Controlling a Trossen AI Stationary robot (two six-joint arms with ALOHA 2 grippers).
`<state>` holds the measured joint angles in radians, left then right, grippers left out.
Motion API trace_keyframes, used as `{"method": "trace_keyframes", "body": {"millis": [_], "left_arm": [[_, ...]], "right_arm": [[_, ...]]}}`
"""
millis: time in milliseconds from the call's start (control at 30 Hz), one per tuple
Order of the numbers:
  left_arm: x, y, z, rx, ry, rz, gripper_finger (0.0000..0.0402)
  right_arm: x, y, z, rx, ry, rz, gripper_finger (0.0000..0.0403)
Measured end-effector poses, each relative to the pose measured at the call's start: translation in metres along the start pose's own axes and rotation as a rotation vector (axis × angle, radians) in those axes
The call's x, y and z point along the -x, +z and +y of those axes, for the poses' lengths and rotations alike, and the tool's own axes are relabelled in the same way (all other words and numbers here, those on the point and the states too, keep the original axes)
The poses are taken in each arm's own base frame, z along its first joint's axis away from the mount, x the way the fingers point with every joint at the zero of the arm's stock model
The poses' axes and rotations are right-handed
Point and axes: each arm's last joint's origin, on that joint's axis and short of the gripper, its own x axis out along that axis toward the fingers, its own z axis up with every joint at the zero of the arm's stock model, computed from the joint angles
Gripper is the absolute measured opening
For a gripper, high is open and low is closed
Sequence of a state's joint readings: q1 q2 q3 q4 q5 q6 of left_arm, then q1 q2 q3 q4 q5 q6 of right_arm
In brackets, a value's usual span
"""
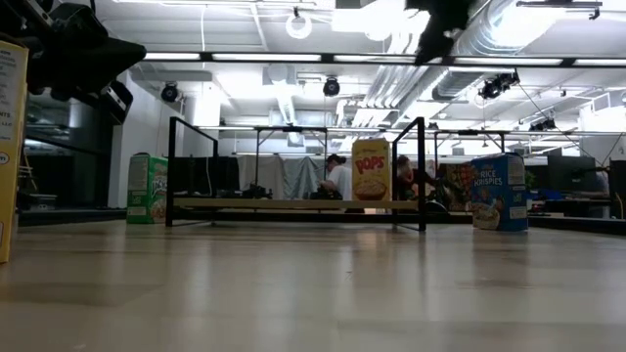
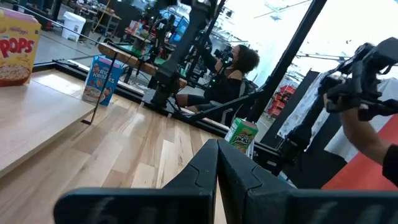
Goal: Stack cereal on shelf
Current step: Put the yellow cereal box on the shelf aligned with the other yellow cereal box
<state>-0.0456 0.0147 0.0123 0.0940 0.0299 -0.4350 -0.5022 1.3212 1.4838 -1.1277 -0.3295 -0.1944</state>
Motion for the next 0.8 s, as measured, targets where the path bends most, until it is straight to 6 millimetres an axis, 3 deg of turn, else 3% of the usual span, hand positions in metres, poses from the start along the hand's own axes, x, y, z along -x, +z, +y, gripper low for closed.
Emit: {"method": "trace_keyframes", "body": {"millis": [167, 400, 600, 800], "left_arm": [[0.000, 0.000, 0.000, 0.000, 0.000, 0.000, 0.0001], [0.000, 0.000, 0.000, 0.000, 0.000, 0.000, 0.0001], [0.000, 0.000, 0.000, 0.000, -0.001, -0.002, 0.0001], [0.001, 0.010, -0.002, 0.002, 0.023, -0.129, 0.0001]], "right_arm": [[0.000, -0.053, 0.028, 0.064, -0.021, -0.323, 0.0234], [-0.026, -0.101, 0.048, 0.163, -0.011, -0.845, 0.0234], [-0.045, -0.123, 0.050, 0.228, 0.020, -1.140, 0.0234], [-0.047, -0.126, 0.050, 0.232, 0.021, -1.171, 0.0234]]}}
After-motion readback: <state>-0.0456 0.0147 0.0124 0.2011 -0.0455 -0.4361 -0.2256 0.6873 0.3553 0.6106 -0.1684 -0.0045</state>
